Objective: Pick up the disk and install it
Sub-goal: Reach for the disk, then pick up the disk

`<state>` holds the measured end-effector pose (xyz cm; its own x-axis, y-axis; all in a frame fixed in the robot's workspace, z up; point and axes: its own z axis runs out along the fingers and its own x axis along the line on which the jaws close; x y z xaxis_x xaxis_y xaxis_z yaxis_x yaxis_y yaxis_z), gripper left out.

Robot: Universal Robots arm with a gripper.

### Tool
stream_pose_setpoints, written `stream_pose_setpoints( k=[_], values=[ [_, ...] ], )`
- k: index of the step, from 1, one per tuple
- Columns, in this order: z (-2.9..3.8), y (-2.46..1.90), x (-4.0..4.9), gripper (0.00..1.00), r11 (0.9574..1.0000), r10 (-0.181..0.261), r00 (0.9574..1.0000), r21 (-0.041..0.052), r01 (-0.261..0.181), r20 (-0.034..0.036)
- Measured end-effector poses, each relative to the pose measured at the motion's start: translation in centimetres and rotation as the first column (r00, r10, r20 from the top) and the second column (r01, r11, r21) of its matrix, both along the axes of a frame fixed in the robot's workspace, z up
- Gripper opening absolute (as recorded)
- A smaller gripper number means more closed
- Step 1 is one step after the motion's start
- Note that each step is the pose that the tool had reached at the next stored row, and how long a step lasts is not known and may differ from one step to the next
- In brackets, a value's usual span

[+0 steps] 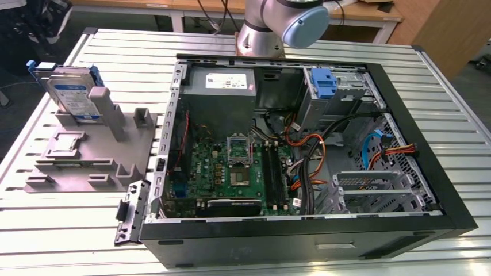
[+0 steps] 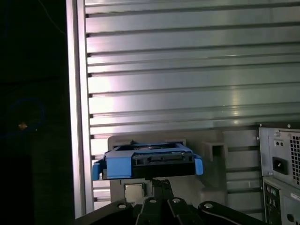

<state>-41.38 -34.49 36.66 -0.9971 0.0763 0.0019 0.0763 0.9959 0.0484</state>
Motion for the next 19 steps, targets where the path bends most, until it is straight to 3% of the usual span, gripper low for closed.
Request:
stream_pose_setpoints(
  k=[5, 19],
  values=[
    [-0.26, 0.14, -2.08, 0.1, 1.0, 0.0, 1.0, 0.0, 0.0, -0.0048],
    [-0.32, 0.14, -2.15, 0.1, 1.0, 0.0, 1.0, 0.0, 0.0, -0.0092]
  ],
)
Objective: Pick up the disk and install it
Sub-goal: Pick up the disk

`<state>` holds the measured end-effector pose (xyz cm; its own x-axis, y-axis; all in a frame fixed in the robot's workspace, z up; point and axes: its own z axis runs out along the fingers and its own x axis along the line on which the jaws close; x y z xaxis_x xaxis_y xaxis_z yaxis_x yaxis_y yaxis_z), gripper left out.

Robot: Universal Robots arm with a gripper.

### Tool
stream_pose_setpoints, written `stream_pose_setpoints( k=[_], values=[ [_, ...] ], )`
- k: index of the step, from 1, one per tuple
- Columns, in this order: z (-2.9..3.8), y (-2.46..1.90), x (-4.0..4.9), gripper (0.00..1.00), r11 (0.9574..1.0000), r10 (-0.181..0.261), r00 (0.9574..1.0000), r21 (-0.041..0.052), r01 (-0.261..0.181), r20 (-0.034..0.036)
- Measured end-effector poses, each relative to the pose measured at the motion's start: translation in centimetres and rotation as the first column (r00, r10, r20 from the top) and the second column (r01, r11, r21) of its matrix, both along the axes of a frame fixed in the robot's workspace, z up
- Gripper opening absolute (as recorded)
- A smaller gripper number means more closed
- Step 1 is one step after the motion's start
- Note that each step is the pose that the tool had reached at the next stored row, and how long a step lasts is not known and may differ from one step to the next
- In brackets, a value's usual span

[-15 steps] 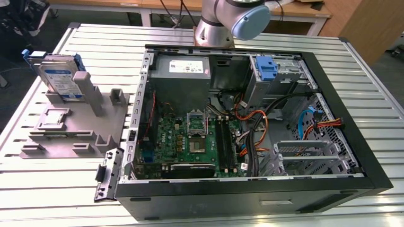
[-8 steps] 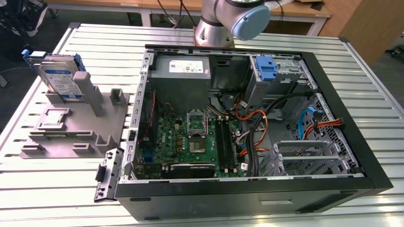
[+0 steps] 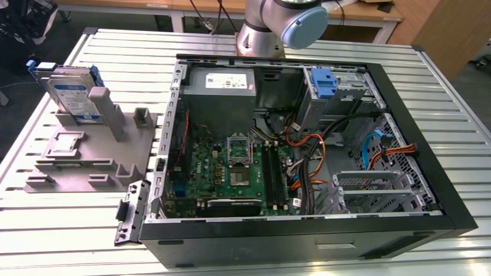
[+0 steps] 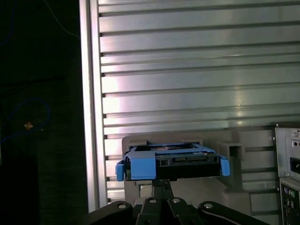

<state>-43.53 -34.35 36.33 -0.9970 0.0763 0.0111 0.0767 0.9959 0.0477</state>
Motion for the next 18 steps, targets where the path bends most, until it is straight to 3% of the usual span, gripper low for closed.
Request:
stream_pose_setpoints(
  k=[10, 15, 18],
  values=[
    [0.0, 0.0, 0.0, 0.1, 1.0, 0.01, 1.0, 0.0001, -0.01, -0.0001],
    [0.0, 0.0, 0.0, 0.1, 0.9986, 0.052, 0.9986, 0.0, -0.052, 0.0],
    [0.0, 0.0, 0.0, 0.1, 0.9956, 0.094, 0.9956, 0.0, -0.094, -0.0001]
  ],
)
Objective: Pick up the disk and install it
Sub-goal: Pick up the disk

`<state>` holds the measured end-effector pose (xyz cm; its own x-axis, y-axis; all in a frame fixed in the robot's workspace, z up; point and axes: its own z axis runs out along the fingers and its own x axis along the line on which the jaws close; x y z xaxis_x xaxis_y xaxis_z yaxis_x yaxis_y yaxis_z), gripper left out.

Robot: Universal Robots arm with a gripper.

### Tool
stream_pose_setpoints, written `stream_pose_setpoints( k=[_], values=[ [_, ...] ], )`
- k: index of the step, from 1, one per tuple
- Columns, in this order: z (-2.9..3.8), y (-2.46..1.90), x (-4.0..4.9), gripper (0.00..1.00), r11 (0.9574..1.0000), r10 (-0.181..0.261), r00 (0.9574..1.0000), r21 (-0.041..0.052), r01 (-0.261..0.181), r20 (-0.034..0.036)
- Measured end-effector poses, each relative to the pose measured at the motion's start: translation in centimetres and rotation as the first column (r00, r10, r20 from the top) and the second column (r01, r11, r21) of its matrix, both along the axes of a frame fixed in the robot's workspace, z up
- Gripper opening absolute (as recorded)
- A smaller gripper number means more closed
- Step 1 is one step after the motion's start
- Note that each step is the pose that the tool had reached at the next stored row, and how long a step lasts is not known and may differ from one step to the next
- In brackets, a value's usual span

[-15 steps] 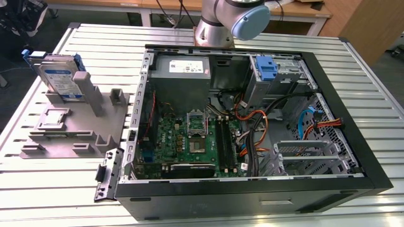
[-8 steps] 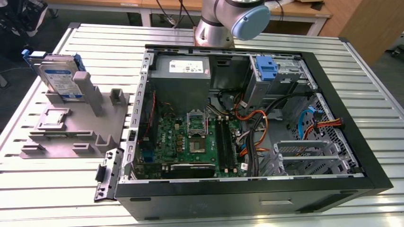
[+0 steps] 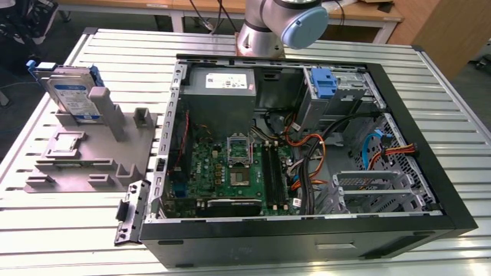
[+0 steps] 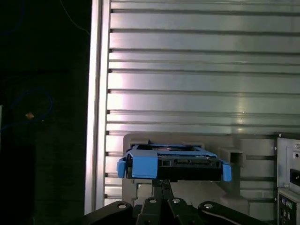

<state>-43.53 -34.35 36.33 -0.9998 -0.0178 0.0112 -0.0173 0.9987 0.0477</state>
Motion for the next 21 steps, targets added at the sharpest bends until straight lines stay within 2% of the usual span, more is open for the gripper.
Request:
stream_pose_setpoints(
  k=[4, 9, 18, 21],
  values=[
    [0.0, 0.0, 0.0, 0.1, 0.9981, 0.061, 0.9981, 0.0, -0.061, 0.0],
    [0.0, 0.0, 0.0, 0.1, 0.9917, 0.129, 0.9917, 0.0, -0.129, 0.0],
    [0.0, 0.0, 0.0, 0.1, 0.9907, 0.136, 0.9907, 0.0, -0.136, 0.0],
    [0.0, 0.0, 0.0, 0.1, 0.9884, 0.152, 0.9884, 0.0, -0.152, 0.0]
  ],
)
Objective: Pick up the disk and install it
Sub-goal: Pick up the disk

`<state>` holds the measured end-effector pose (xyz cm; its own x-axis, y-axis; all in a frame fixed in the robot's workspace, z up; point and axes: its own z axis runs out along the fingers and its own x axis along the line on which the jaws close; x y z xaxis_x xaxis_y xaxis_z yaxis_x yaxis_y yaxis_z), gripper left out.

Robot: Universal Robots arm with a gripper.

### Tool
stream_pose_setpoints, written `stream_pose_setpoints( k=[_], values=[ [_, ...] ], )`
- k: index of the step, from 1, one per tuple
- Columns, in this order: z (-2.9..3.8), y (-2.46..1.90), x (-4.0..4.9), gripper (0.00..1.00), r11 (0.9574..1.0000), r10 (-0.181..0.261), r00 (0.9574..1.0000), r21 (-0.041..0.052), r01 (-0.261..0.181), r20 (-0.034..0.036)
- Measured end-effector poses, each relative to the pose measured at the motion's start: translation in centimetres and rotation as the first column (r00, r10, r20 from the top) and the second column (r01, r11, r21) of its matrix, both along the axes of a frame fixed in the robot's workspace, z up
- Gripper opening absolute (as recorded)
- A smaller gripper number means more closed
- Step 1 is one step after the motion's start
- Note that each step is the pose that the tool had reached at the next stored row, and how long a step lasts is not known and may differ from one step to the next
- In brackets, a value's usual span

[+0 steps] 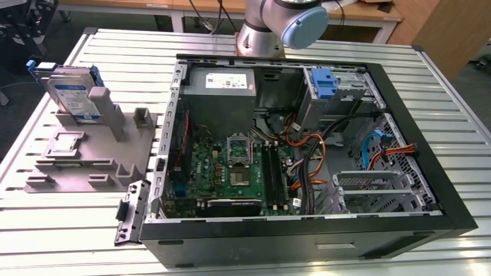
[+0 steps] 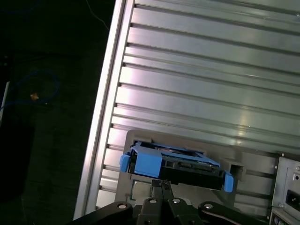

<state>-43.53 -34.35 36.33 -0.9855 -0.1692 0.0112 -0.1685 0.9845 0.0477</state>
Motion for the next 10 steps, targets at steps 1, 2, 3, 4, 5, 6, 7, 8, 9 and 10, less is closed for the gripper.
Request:
stream_pose_setpoints(
  k=[1, 2, 3, 4, 5, 6, 7, 8, 9, 10],
  values=[
    [0.0, 0.0, 0.0, 0.1, 0.9999, 0.012, 0.9999, 0.0, -0.012, 0.0001],
    [0.0, 0.0, 0.0, 0.1, 0.9996, 0.028, 0.9996, 0.0, -0.028, 0.0],
    [0.0, 0.0, 0.0, 0.1, 0.999, 0.045, 0.999, 0.0, -0.045, 0.0],
    [0.0, 0.0, 0.0, 0.1, 0.9981, 0.062, 0.9981, 0.0001, -0.062, 0.0],
    [-0.01, 0.0, 0.0, 0.1, 0.9968, 0.08, 0.9968, 0.0001, -0.08, 0.0],
    [-0.01, 0.0, 0.0, 0.1, 0.9953, 0.096, 0.9953, 0.0001, -0.096, 0.0001],
    [-0.01, 0.0, 0.0, 0.1, 0.9938, 0.111, 0.9938, 0.0, -0.111, 0.0001],
    [-0.01, 0.0, 0.0, 0.1, 0.992, 0.126, 0.992, 0.0001, -0.126, 0.0001],
    [-0.02, 0.0, 0.0, 0.1, 0.9899, 0.142, 0.9899, 0.0, -0.142, 0.0001],
    [-0.02, 0.0, 0.0, 0.1, 0.9875, 0.158, 0.9875, 0.0001, -0.158, 0.0002]
  ],
)
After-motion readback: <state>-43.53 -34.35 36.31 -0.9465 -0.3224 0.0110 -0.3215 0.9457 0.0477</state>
